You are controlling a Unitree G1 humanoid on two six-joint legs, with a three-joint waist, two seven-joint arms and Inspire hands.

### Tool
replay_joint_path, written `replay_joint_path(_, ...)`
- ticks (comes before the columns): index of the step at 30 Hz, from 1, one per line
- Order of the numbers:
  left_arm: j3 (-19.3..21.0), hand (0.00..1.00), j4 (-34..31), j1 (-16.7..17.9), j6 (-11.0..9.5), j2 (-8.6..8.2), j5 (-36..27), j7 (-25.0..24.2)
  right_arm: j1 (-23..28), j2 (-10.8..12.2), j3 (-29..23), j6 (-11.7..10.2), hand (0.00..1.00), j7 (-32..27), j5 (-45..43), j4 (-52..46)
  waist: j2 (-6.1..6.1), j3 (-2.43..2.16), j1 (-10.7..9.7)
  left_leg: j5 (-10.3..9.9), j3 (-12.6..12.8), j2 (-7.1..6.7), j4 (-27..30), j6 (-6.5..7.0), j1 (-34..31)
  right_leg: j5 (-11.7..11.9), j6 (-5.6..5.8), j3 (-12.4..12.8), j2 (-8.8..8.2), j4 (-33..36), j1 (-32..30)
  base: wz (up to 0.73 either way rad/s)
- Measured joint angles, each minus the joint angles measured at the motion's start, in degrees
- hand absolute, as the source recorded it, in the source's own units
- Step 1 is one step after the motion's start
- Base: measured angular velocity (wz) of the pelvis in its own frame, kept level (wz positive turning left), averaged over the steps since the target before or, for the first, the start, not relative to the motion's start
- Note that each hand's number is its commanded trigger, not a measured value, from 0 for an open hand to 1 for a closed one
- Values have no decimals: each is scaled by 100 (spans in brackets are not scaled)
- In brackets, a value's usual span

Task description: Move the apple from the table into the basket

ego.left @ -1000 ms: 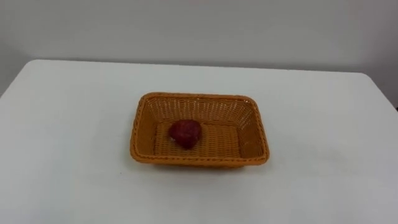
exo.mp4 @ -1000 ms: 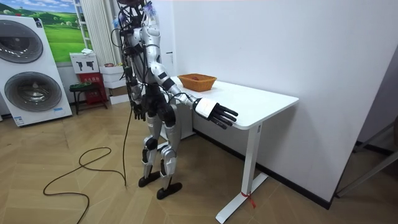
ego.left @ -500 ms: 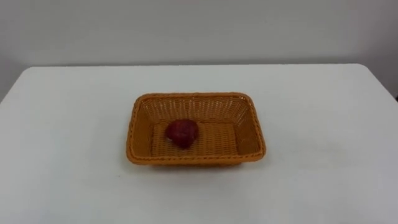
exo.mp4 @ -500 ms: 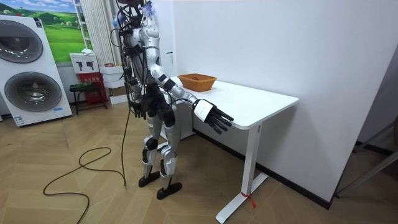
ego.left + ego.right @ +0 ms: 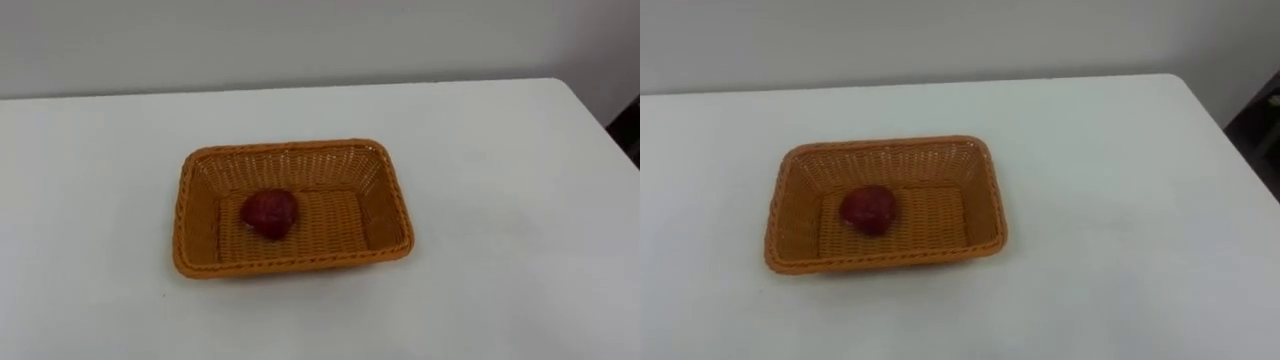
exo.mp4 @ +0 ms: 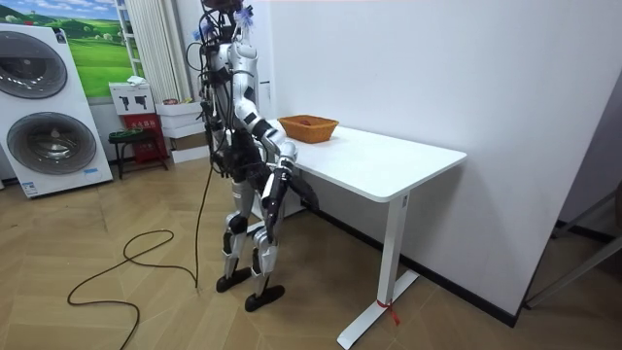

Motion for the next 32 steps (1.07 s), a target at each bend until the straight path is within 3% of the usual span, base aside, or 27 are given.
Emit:
replay_joint_path(8,-25,0,13,0,63,0,59,-251,55,259,-120,343,0,844,514,1268,-61,-25,-1,1,-9,2,-1,-2,27,-59,-9,44,6,93,-15,1)
replay_joint_path(12,1,0,49,58,144,-10,73,-401,21,388,152,586,0,1735,362,2155,-54,-26,50,0,-5,-6,20,-2,38,-58,-7,59,-2,88,-15,0)
replay_joint_path(16,216,0,184,101,213,-192,170,-476,36,476,755,1039,0,2766,-696,2869,11,-18,145,-2,14,-3,-8,-4,153,-58,-6,76,5,60,46,-1)
replay_joint_path(22,116,0,597,-164,365,-227,173,-471,-131,447,1928,1397,0,3846,-2886,3011,105,-23,226,-2,-3,-1,-2,-4,130,-46,-9,49,2,101,57,1)
replay_joint_path(26,-39,0,746,-263,399,-252,181,-455,-277,447,2345,1564,0,4252,-3895,3079,153,-12,333,-2,-9,-3,14,-4,131,-45,-11,32,-2,118,73,2)
replay_joint_path(32,-303,0,760,-289,501,-319,300,-431,-310,439,3028,1746,0,4510,-5264,3051,234,45,517,-2,-49,-19,25,-4,118,-58,-6,-135,-63,71,105,7)
